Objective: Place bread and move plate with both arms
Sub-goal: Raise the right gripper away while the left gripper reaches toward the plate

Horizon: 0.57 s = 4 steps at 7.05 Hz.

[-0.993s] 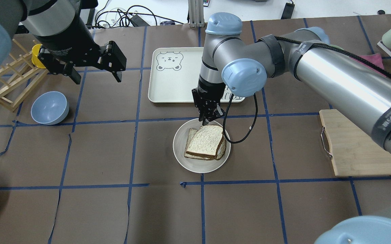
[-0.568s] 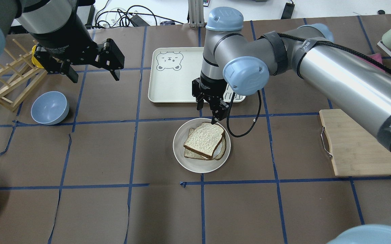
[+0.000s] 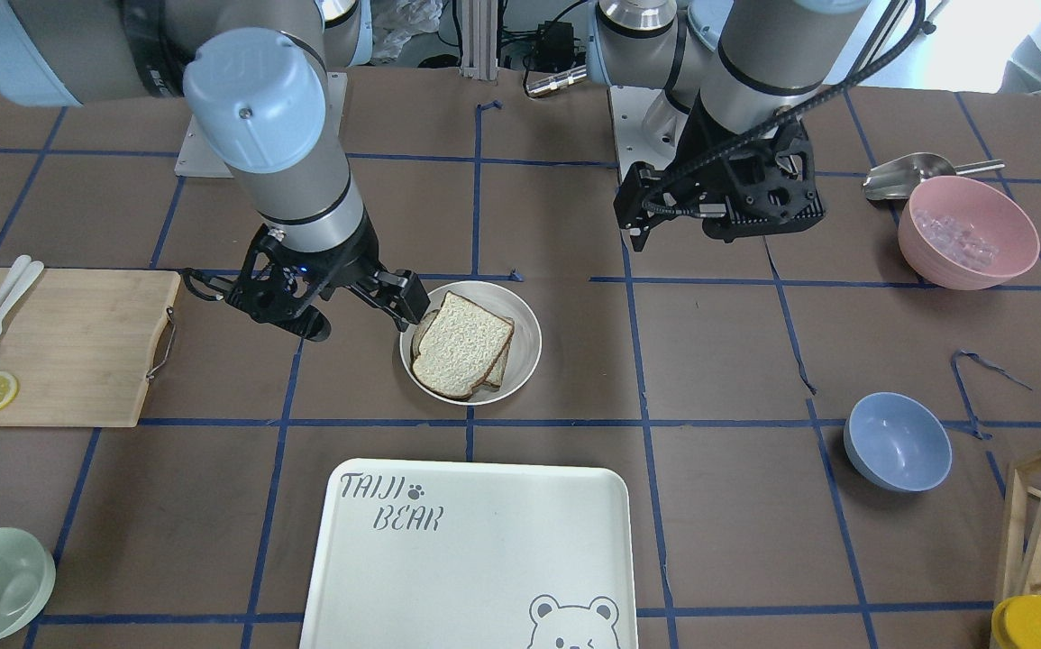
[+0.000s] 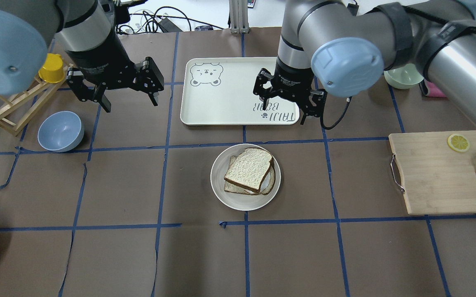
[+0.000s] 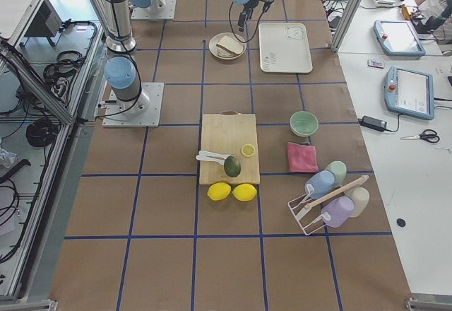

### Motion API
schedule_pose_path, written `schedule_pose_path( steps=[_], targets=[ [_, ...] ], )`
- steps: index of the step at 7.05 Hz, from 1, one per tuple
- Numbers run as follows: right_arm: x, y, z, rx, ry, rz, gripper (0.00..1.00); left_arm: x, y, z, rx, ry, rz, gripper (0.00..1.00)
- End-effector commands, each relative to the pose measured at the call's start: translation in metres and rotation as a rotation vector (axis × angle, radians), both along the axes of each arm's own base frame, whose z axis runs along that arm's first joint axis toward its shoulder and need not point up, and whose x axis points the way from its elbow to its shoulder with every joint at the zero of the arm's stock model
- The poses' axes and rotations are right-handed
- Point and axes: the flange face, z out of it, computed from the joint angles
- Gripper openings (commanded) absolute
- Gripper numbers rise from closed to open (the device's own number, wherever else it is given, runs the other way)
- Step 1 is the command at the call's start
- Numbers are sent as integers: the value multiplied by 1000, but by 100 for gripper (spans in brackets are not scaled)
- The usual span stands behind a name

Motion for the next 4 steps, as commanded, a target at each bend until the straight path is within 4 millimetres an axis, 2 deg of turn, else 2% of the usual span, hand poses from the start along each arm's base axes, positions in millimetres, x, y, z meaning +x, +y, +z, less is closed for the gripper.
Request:
schedule_pose_path(
  steps=[1, 2, 3, 4],
  targets=[
    [-14, 4, 26, -50, -16, 240, 100, -45, 14, -76, 5, 18, 104, 100],
    [-18, 4, 24, -44, -22, 377, 100, -56, 31, -134, 19, 10, 131, 100],
    [-27, 7, 26, -20, -8, 421, 100, -59, 48, -183, 0, 48, 131, 100],
    [-51, 4, 31, -20, 46, 446, 100, -63, 64, -215, 18, 123, 123, 100]
  ],
)
